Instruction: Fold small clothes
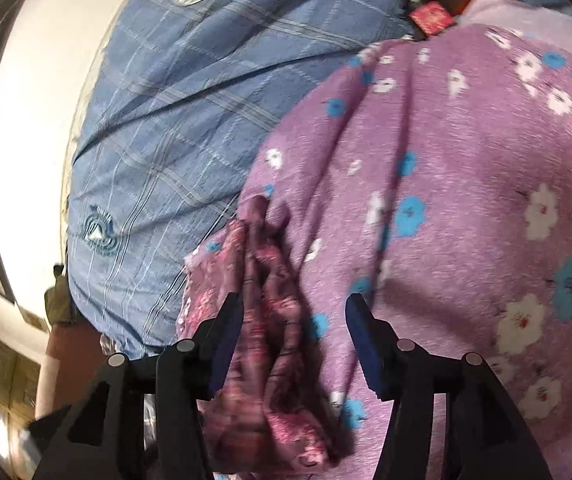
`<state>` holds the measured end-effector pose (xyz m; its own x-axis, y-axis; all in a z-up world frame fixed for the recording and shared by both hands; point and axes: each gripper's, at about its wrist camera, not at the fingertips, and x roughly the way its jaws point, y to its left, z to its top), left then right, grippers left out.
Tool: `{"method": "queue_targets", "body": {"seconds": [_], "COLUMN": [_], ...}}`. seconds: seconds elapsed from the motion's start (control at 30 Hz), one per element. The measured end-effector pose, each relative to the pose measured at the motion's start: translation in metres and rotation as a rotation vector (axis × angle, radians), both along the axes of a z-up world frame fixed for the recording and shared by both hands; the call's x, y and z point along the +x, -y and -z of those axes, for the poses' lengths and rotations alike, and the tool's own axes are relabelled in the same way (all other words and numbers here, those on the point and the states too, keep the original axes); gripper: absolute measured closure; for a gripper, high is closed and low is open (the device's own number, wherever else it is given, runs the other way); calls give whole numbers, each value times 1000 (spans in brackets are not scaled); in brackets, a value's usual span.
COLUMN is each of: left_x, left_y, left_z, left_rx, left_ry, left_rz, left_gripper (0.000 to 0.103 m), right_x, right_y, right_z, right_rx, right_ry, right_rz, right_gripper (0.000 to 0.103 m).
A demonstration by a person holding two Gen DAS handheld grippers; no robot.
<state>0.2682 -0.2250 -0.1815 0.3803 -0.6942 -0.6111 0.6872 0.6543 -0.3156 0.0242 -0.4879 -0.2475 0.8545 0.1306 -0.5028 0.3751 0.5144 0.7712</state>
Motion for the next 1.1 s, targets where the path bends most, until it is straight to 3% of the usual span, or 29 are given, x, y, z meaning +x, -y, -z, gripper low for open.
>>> {"method": "queue_targets", "body": {"seconds": [0.13, 0.2, 0.3, 0.37, 0.4, 0.43, 0.5, 0.6, 0.67, 0.8, 0.9, 0.93, 1.0, 1.03, 1.07, 1.1], "left_x": [12, 19, 36, 43, 45, 46, 52, 55, 61, 37, 27, 23, 17, 15, 14, 15], "left_y": [-53, -79, -98, -98, -95, -93, -86, -71, -66, -71, -69, -74, -77, -77, -75, -73], "left_z": [-10, 2, 28, 44, 49, 56, 63, 59, 54, 54, 52, 51, 51, 50, 49, 49], "left_rx": [-83, -47, 20, 48, 58, 70, 88, 129, 147, 188, 212, 217, 226, 231, 238, 244], "left_ry": [15, 9, -51, -106, -121, -135, -159, -112, -74, -16, 20, 29, 45, 52, 61, 70], "left_rz": [-82, -200, -331, -347, -345, -343, -322, -294, -294, -299, -295, -294, -291, -291, -289, -285], "left_gripper": [35, 35, 35, 34, 34, 34, 33, 33, 33, 33, 33, 33, 33, 33, 33, 33], "right_x": [7, 11, 25, 43, 48, 57, 75, 74, 72, 77, 96, 106, 125, 134, 144, 153], "right_y": [-25, -41, -70, -92, -97, -103, -106, -101, -101, -104, -104, -103, -97, -89, -79, -71], "right_z": [-17, -28, -37, -33, -28, -18, 10, 10, 2, -21, -36, -40, -43, -41, -32, -21], "right_rx": [-89, -141, -188, -238, -263, -293, -327, -316, -325, -355, -363, -380, -381, -357, -328, -311], "right_ry": [57, 110, 160, 96, 53, -26, -215, -199, -167, -96, -94, -102, -120, -135, -162, -201], "right_rz": [-39, -85, -201, -272, -281, -293, -287, -270, -254, -232, -225, -211, -187, -182, -179, -177], "right_gripper": [47, 49, 65, 81, 81, 82, 99, 103, 94, 94, 91, 86, 63, 37, 25, 28]}}
